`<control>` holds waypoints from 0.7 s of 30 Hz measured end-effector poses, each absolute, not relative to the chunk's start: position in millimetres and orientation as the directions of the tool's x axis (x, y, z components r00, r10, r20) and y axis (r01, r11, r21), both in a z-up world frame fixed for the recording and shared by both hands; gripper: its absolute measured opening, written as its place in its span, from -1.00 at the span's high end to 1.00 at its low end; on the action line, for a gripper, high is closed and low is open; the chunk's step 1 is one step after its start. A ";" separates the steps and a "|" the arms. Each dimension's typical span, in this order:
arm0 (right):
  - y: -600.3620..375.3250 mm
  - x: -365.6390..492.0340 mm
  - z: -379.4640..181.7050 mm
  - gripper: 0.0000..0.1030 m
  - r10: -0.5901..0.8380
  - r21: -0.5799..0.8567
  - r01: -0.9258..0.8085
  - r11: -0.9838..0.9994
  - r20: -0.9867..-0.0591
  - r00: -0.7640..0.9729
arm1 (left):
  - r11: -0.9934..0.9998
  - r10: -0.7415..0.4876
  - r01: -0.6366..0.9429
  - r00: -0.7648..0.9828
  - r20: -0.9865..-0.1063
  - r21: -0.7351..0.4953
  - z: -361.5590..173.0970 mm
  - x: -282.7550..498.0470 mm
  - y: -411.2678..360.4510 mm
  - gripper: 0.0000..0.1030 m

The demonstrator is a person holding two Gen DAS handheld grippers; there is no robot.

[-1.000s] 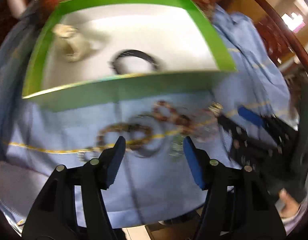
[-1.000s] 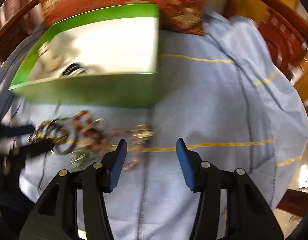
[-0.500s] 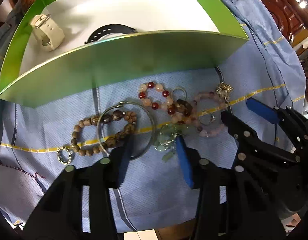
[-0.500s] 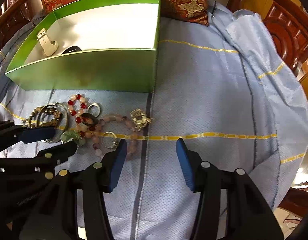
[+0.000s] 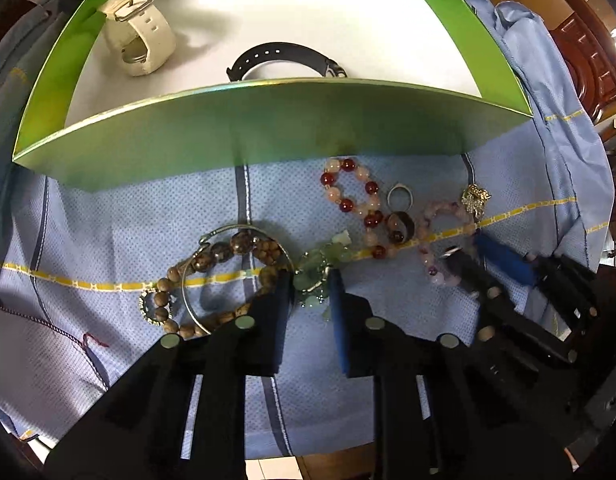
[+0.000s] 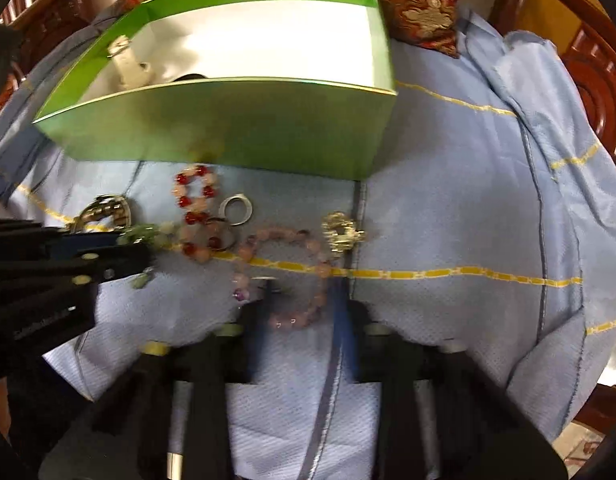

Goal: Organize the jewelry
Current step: 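Grasp the green jade pendant with the left tool while the right tool grasps the pink bead bracelet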

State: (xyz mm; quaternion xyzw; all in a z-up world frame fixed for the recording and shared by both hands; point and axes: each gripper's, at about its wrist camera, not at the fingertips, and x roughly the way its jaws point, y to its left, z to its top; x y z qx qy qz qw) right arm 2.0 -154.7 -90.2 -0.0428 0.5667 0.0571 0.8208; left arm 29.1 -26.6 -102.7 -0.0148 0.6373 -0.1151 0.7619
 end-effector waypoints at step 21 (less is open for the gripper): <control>-170.1 -9.4 -41.1 0.85 0.077 0.023 -0.126 0.992 -0.897 0.435 | 0.944 -0.326 0.149 0.265 -0.907 -0.296 -53.2 18.6 2.4 0.84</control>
